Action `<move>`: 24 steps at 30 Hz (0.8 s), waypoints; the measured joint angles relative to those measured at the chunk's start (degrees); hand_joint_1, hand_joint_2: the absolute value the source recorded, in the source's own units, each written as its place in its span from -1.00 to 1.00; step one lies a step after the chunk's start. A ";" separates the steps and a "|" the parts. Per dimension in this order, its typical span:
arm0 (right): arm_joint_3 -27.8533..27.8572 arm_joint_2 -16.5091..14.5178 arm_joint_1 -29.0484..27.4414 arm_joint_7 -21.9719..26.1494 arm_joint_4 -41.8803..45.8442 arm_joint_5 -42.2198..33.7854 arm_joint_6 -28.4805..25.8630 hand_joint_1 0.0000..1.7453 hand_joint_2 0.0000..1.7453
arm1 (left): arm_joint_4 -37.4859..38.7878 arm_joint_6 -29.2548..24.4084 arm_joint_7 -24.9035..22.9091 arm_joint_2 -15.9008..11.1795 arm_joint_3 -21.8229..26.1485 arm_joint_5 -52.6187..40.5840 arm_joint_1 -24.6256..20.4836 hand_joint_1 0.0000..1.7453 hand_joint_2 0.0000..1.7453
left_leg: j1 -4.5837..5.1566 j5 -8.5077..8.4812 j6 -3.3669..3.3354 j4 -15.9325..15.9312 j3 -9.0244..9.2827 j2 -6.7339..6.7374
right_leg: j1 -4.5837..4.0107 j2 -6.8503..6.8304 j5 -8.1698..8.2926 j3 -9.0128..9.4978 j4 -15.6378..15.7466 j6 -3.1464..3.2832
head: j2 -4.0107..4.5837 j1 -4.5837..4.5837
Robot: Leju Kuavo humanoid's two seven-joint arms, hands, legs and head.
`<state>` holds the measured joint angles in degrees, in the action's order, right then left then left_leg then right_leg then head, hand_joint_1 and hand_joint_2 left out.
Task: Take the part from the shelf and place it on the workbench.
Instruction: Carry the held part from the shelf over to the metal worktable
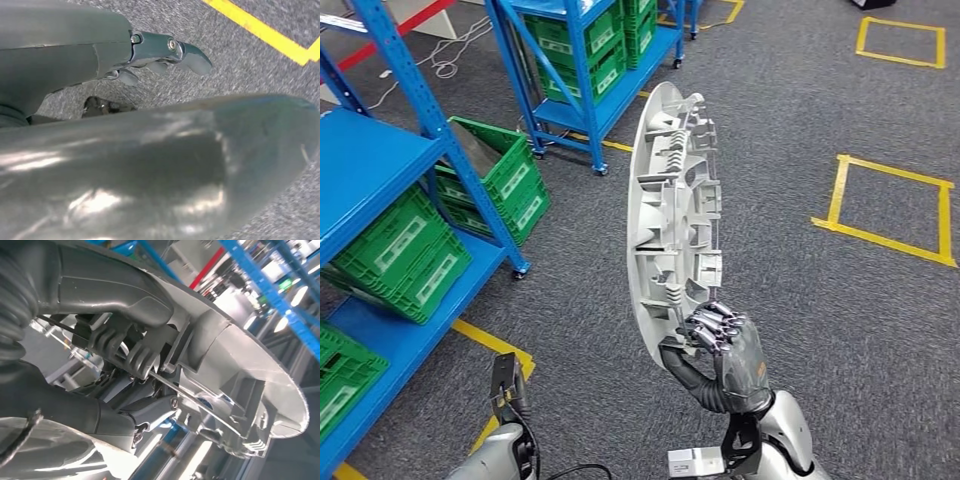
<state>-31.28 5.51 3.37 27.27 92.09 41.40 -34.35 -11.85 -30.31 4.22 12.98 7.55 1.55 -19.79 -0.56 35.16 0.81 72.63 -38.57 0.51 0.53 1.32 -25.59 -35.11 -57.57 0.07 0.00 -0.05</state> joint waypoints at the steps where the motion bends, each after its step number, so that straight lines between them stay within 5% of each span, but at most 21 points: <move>1: -0.01 -0.09 0.18 0.01 -0.27 0.05 0.01 1.00 1.00 | 0.00 0.13 -0.09 -0.15 0.01 0.05 0.16 -1.00 -1.00 | 0.04 0.09 -0.13 1.96 -1.11 -0.21 | -0.12 0.89 0.02 0.01 -0.03 0.03 | 0.00 -0.02; 3: -0.02 -0.20 0.52 0.01 -0.75 0.10 0.02 1.00 1.00 | 0.00 0.25 -0.21 -0.37 0.03 0.04 0.27 -1.00 -1.00 | 0.11 -3.03 -0.64 -0.88 -0.28 -0.68 | -0.29 2.61 0.04 0.10 -0.12 0.05 | 0.00 -0.01; 6: -0.03 -0.57 0.96 0.01 -1.33 0.11 0.02 1.00 1.00 | 0.00 0.32 -0.22 -0.69 0.02 0.03 0.20 -1.00 -1.00 | 0.04 -8.28 -1.62 -11.49 4.03 -4.85 | -0.22 4.76 0.16 -0.15 -0.33 -0.20 | 0.00 0.02; 8: -0.05 -0.81 1.21 0.03 -1.62 0.11 0.02 1.00 1.00 | 0.00 0.32 -0.30 -0.81 0.02 0.03 0.25 -1.00 -1.00 | 0.09 -8.39 -1.83 -13.73 4.85 -6.05 | 0.08 6.02 0.53 -0.81 -0.37 -0.85 | 0.00 -0.11; 10: -0.07 -0.90 1.27 0.07 -1.83 0.10 0.01 1.00 1.00 | 0.00 0.32 -0.37 -0.81 0.03 0.03 0.22 -1.00 -1.00 | 0.15 -8.57 -2.00 -14.48 5.11 -4.63 | 0.31 6.65 0.78 -1.42 -0.29 -1.57 | 0.00 -0.25; 12: -0.11 -0.90 1.39 0.09 -2.03 0.09 0.01 1.00 1.00 | -0.01 0.51 -0.38 -0.79 0.04 -0.10 0.11 -1.00 -1.00 | 0.02 -8.97 -2.41 -15.25 5.47 -3.08 | 0.08 4.28 -0.60 -2.74 -2.34 -2.00 | 0.00 -0.06; 14: -0.23 -0.90 1.59 0.14 -2.26 0.13 0.00 1.00 1.00 | -0.02 0.93 -0.52 -0.81 0.03 -0.37 0.11 -1.00 -1.00 | 0.09 -9.08 -2.72 -15.49 5.56 -1.45 | -0.01 0.74 -3.97 -5.87 -8.79 -2.27 | 0.00 0.16; 16: -0.33 -0.90 1.61 0.18 -2.53 0.21 -0.01 1.00 1.00 | -0.01 1.25 -0.81 -0.99 0.01 -0.68 0.22 -1.00 -1.00 | 0.20 -9.02 -2.78 -15.43 5.48 0.40 | 0.16 -0.74 -6.19 -8.78 -15.02 -2.61 | 0.00 0.26; 17: -0.34 -0.90 1.59 0.18 -2.65 0.25 -0.01 1.00 1.00 | -0.01 1.39 -0.95 -1.08 0.00 -0.81 0.24 -1.00 -1.00 | 0.20 -8.98 -2.74 -15.41 5.45 1.25 | 0.25 -1.05 -5.85 -8.86 -15.42 -2.74 | 0.00 0.27; 20: -0.36 -0.90 1.65 0.08 -2.84 0.47 -0.04 1.00 1.00 | -0.02 2.02 -1.30 -1.26 -0.11 -1.10 0.14 -1.00 -1.00 | 0.33 -8.62 -2.19 -15.11 5.46 3.47 | 0.30 -3.78 -1.72 -3.38 -6.16 -2.95 | 0.00 0.31; 22: -0.37 -0.91 1.78 -0.02 -2.88 0.67 -0.04 1.00 1.00 | -0.02 2.17 -1.72 -1.48 -0.18 -1.16 0.08 -1.00 -1.00 | 0.73 -8.20 -1.57 -14.62 5.45 4.53 | 0.08 -5.72 -0.71 -0.45 -1.30 -2.28 | 0.00 0.28; 24: -0.37 -0.91 1.81 -0.08 -2.91 0.82 -0.03 1.00 1.00 | -0.02 2.31 -2.10 -1.79 -0.20 -1.10 0.18 -1.00 -1.00 | 0.90 -7.88 -1.09 -14.38 5.60 5.64 | -0.07 -4.96 -0.86 -0.23 -0.93 -1.28 | 0.00 0.19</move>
<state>-31.65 4.61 5.18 27.18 89.18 42.22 -34.39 -11.87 -27.99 2.11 11.19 7.34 0.44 -19.61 0.33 27.28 -0.29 58.25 -32.97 6.15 0.46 -3.63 -26.45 -35.33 -58.50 -1.21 0.00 0.14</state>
